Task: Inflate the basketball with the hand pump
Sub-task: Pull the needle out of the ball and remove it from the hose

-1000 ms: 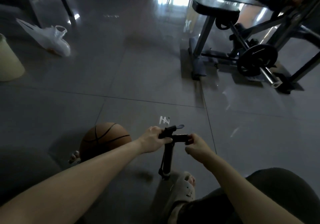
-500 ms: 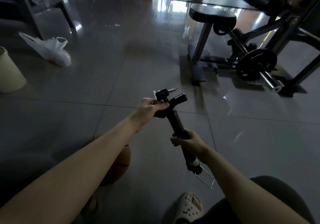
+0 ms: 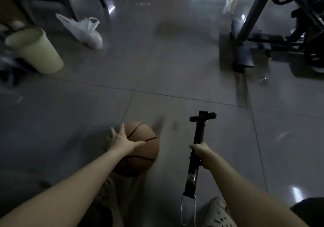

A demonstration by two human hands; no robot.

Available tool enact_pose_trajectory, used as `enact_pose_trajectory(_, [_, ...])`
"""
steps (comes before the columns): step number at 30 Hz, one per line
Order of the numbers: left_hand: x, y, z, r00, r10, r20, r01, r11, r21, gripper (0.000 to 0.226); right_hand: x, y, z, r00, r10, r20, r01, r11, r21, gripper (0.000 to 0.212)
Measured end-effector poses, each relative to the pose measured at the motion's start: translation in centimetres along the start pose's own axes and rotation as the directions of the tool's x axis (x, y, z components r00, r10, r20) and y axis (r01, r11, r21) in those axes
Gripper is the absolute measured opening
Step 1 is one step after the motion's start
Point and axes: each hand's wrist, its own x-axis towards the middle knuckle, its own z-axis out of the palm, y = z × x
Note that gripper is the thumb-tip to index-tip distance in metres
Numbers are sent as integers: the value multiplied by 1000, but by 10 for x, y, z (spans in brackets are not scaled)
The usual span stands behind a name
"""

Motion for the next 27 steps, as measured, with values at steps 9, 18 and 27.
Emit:
enact_pose_trajectory(9, [3,-10,35,965,224,-139,-220,975,43,132,86,85,23,971,131,-198,-151,984,-90,41])
enact_pose_trajectory(18, [-18,16,76,910,414,-21,-414,910,-5,121,103,103,22,973,59,-222,-125,947,-297,37])
enact_pose_trajectory(27, [-37,59,96,783,621,-31,-579,746,328,113,91,101,-2,990,-82,-117,7,845,-535,37])
